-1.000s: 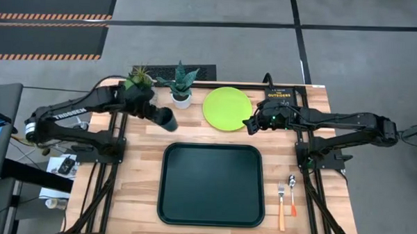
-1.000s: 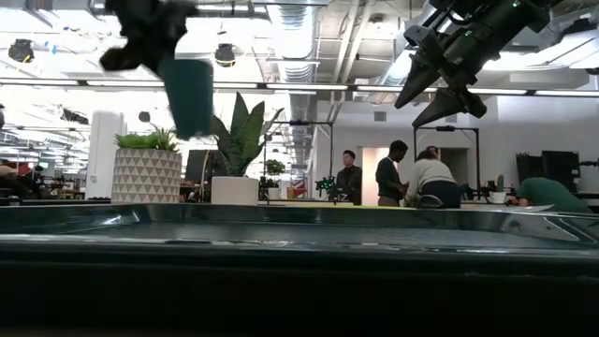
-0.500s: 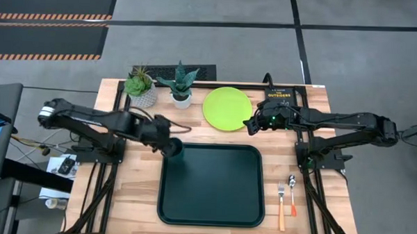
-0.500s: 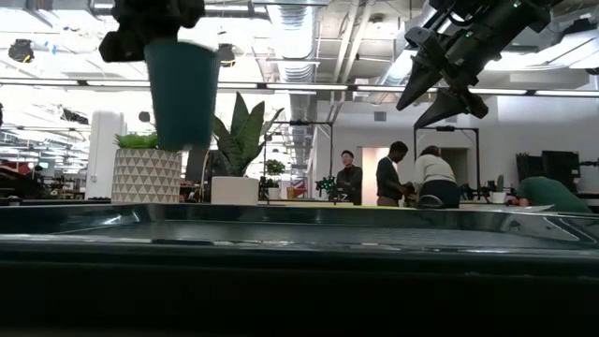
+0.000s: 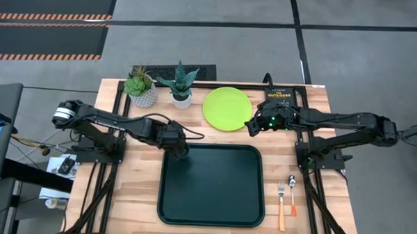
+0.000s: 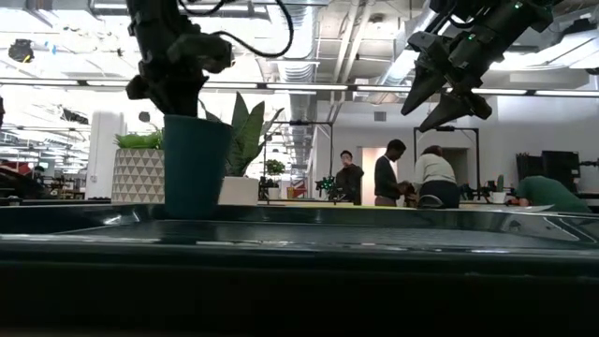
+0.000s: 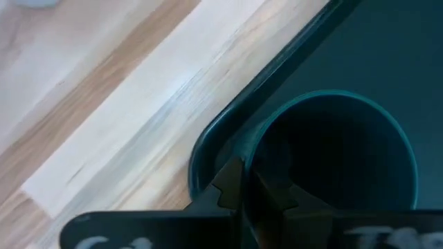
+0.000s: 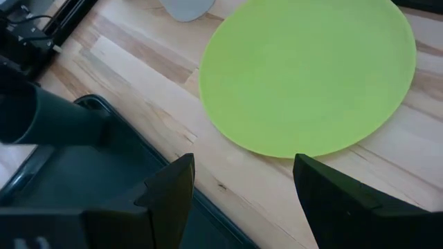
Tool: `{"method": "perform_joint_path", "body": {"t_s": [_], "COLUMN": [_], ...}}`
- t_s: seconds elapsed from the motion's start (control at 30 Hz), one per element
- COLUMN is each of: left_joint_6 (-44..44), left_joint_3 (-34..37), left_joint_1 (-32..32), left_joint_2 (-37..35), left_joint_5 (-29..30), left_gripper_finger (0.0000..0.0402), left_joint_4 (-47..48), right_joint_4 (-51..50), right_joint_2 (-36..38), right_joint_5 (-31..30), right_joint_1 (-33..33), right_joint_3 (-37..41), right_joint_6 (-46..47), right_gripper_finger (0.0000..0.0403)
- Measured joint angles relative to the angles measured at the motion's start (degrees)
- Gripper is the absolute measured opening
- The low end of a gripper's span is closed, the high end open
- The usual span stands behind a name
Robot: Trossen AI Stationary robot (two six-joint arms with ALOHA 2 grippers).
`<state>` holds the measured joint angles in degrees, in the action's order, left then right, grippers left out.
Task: Pick and place plate/cup/fork/spoon on tray
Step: Put the black cup on the black serving tray
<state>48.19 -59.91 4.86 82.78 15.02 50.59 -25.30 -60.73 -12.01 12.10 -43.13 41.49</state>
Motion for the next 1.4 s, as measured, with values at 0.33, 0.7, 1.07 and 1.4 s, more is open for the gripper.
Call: {"method": "perform_joint_path", "body": {"t_s": [0.33,0.7,1.07,1.4], "left_joint_6": [3.18,-4.86,-16.58,-19.56], "left_joint_3": [4.94,-4.57,-20.37,-20.53], "left_joint_1": [-1.17,-3.23,-5.58,-8.40], "left_joint_2": [-4.92,2.83,18.76,22.87], "left_joint_5": [-3.88,-5.06,-5.61,-11.62], "left_gripper_finger": [0.0000,0.0000,0.0000,0.0000], "left_joint_4": [-5.78,-14.22,-9.70,-13.85], "right_joint_4": [0.24,-0.15,-0.54,-1.16], "right_joint_2": [0.00,0.00,0.00,0.00], "right_joint_5": [0.00,0.00,0.00,0.01], "right_joint_1": [0.00,-0.13,-0.07,-0.44], "right_joint_3": [0.00,0.02,0.02,0.02], "right_joint_6": [0.03,0.03,0.44,0.51], "right_gripper_finger": [0.0270,0.0270,0.0270,0.0270]}}
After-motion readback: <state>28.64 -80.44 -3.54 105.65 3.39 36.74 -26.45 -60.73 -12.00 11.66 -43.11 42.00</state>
